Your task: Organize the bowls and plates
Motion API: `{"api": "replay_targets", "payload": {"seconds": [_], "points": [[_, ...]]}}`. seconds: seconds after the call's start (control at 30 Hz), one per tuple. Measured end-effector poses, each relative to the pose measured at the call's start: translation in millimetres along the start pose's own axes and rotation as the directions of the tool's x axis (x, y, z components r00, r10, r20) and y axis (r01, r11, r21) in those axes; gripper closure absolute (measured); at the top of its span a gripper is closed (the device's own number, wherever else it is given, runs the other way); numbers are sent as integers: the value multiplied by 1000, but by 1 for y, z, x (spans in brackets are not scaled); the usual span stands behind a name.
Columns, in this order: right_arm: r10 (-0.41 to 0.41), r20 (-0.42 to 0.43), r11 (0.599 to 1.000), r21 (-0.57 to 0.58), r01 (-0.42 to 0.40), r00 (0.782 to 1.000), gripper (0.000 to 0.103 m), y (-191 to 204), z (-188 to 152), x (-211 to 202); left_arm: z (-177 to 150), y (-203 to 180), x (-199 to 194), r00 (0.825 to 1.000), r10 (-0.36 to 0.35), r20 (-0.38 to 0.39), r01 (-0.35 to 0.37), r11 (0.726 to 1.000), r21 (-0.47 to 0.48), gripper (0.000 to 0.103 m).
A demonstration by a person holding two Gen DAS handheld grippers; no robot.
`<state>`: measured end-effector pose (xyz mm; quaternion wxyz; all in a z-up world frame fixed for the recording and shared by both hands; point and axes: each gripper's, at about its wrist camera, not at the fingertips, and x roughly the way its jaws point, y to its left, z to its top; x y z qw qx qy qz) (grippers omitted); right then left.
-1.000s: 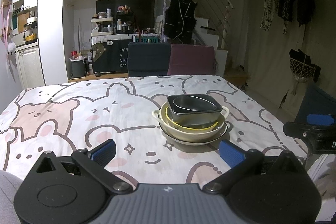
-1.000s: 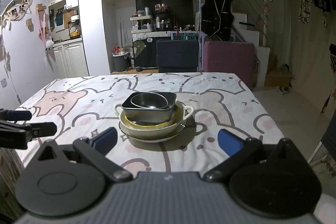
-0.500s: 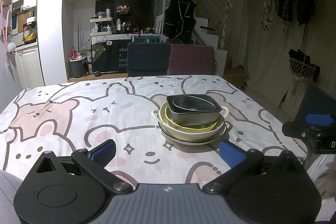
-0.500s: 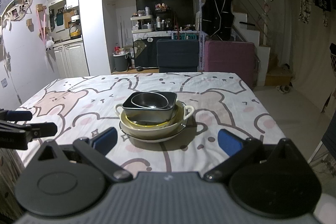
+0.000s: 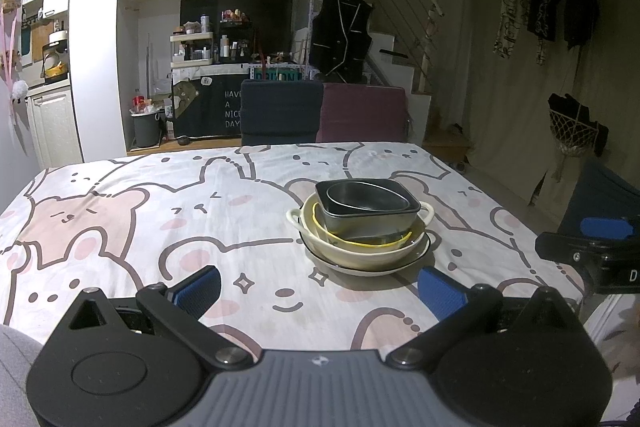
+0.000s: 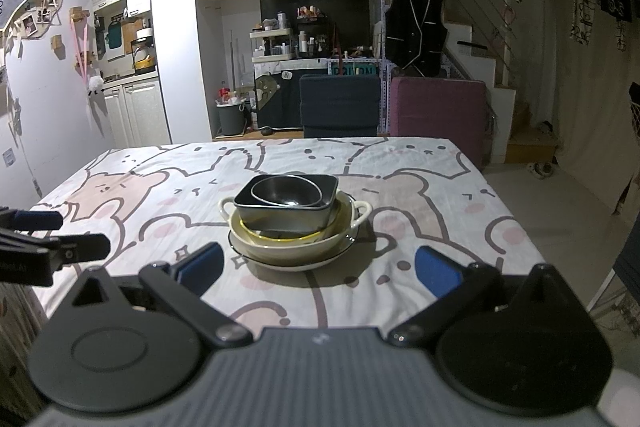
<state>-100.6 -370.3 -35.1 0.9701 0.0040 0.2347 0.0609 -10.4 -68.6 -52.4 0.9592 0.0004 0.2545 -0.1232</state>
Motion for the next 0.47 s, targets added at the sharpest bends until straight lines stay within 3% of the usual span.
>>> {"api": "replay_targets", "payload": {"seconds": [0.47], "points": [[4, 1, 1000, 3, -4, 1000, 1, -1, 0, 0, -1, -3, 1, 1000, 1, -7, -1, 1000, 3, 0]]}}
